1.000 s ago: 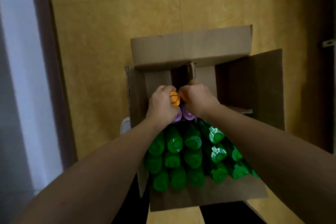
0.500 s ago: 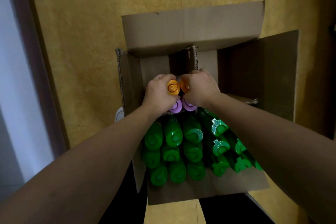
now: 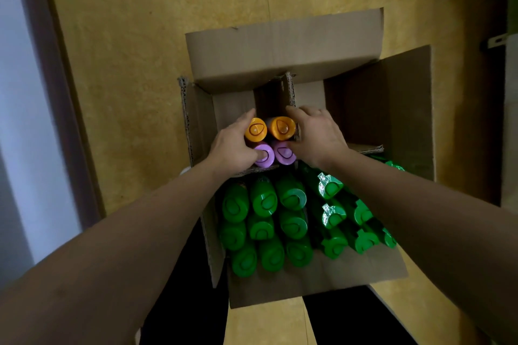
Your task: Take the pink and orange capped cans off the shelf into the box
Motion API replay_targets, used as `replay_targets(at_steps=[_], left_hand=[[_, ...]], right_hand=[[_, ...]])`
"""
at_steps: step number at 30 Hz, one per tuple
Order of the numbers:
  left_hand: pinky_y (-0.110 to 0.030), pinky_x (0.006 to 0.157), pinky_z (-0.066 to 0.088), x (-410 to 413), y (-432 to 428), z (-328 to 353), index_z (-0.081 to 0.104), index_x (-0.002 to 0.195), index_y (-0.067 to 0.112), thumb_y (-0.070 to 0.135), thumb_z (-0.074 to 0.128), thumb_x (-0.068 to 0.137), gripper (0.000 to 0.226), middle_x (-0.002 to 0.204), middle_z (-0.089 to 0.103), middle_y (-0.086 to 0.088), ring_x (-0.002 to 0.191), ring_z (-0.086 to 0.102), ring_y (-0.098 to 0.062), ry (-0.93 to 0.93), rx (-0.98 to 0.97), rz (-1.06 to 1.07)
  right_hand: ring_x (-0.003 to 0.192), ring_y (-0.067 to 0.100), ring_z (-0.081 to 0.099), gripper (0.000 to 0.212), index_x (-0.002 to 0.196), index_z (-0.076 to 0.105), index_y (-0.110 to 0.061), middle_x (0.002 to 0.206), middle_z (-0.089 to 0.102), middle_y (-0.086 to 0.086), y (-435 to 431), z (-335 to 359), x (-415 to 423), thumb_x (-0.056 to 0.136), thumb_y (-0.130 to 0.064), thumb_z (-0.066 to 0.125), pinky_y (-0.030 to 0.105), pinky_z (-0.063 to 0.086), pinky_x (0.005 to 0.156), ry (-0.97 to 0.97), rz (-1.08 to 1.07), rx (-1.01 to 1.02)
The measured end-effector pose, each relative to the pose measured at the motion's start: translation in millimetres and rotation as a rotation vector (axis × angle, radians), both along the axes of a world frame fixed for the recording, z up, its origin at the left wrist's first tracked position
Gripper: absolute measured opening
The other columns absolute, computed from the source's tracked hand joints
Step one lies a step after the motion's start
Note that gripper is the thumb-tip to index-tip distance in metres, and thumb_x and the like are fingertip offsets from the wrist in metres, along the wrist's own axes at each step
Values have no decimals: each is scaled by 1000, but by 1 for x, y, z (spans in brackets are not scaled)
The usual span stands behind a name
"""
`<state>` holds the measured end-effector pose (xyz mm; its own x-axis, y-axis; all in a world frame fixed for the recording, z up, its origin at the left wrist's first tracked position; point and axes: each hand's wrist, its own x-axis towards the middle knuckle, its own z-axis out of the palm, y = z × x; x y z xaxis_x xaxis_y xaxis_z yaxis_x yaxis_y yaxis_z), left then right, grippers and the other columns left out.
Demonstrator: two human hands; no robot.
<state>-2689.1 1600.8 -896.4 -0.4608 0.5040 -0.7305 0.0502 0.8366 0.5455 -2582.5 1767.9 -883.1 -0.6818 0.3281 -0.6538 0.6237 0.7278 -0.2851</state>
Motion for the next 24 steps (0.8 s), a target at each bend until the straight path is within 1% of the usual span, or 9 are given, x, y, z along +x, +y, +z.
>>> replay_targets(at_steps=[3, 7, 9, 12, 14, 18, 21, 24], left_hand=[[-39, 122, 19, 2, -2, 6, 18, 160, 34, 20, 87, 77, 109, 167, 20, 2, 153, 16, -20, 27, -2, -8], [-45, 125, 17, -2, -1, 26, 14, 160, 37, 22, 86, 76, 112, 169, 10, 6, 155, 7, -19, 61, 7, -47], [-45, 125, 14, -10, 2, 44, 14, 160, 37, 25, 86, 77, 111, 169, 8, 6, 155, 4, -19, 91, 23, -64], [-38, 124, 12, -26, 9, 81, 13, 161, 36, 32, 86, 76, 112, 169, 7, 5, 155, 2, -20, 174, 40, -118], [-37, 125, 11, -40, 16, 114, 13, 161, 34, 36, 86, 76, 112, 169, 7, 1, 156, 3, -22, 239, 53, -169], [-42, 126, 10, -69, 29, 200, 9, 161, 34, 42, 81, 80, 108, 170, 1, 1, 156, -2, -25, 332, 70, -225], [-46, 125, 12, -84, 39, 275, 9, 160, 39, 54, 71, 85, 98, 170, -2, 4, 155, -5, -24, 464, 46, -262], [-51, 124, 15, -86, 42, 357, 14, 159, 41, 64, 58, 90, 85, 169, -2, 6, 155, -5, -26, 613, 0, -259]], right_hand=[[138, 34, 35, 85, 157, 29, -25, 155, 39, 10, -2, 8, 4, 86, -33, 75, 45, 37, 109, 7, 5, 27], [140, 34, 34, 86, 158, 28, -25, 155, 39, 11, -9, 27, 5, 86, -35, 75, 46, 36, 112, 9, -2, 51], [139, 34, 35, 87, 157, 28, -26, 155, 40, 10, -12, 43, 1, 85, -36, 75, 46, 36, 111, 9, -5, 60], [137, 34, 35, 87, 158, 28, -27, 154, 40, 10, -10, 82, -13, 84, -37, 73, 45, 37, 109, 15, 4, 89], [137, 35, 36, 85, 157, 28, -27, 153, 40, 11, -3, 116, -28, 85, -39, 72, 46, 38, 108, 40, 1, 122], [140, 36, 34, 84, 157, 27, -29, 157, 35, 12, 11, 201, -62, 86, -40, 71, 49, 38, 111, 107, -1, 176], [142, 35, 33, 85, 157, 24, -31, 159, 33, 11, 23, 273, -82, 87, -44, 71, 48, 37, 111, 178, 30, 239], [143, 34, 31, 84, 158, 23, -32, 160, 31, 9, 36, 352, -90, 89, -48, 69, 49, 36, 111, 263, 89, 308]])
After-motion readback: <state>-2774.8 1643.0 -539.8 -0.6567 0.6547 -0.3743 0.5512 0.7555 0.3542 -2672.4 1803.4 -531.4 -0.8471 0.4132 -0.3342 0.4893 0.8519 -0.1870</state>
